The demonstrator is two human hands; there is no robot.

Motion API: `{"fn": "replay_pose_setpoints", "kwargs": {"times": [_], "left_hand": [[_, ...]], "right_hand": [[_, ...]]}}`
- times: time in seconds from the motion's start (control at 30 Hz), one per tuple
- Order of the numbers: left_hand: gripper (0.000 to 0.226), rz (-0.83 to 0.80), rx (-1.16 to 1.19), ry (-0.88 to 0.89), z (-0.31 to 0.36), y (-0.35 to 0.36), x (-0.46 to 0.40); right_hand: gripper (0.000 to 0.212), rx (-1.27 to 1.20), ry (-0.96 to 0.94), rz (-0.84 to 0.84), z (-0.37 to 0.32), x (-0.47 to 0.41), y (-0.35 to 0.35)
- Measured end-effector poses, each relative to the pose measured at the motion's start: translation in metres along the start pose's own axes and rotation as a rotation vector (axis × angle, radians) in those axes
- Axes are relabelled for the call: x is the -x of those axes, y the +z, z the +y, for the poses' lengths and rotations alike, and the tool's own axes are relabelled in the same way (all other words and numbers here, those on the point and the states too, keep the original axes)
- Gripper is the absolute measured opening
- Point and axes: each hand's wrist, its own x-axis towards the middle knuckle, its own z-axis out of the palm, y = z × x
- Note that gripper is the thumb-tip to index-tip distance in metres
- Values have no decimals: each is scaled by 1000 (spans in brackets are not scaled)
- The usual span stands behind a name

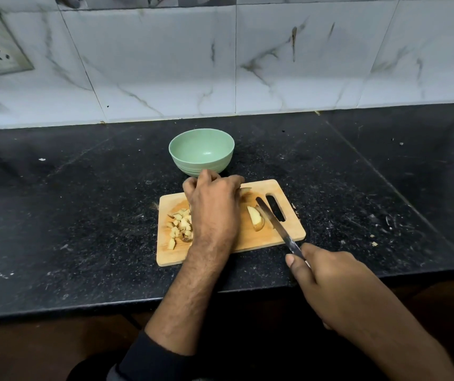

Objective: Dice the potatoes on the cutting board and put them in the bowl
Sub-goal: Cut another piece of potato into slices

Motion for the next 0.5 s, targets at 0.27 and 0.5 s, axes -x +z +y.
{"fn": "replay_pose_setpoints", "kwargs": {"times": [0.27, 0.5], "left_hand": [[27, -255, -23, 82, -8, 15, -14], [45, -350, 11, 152, -9, -5, 10]], "right_hand": [[38, 14, -9, 17, 2, -5, 3], [37, 10, 21, -26, 4, -1, 2]]}}
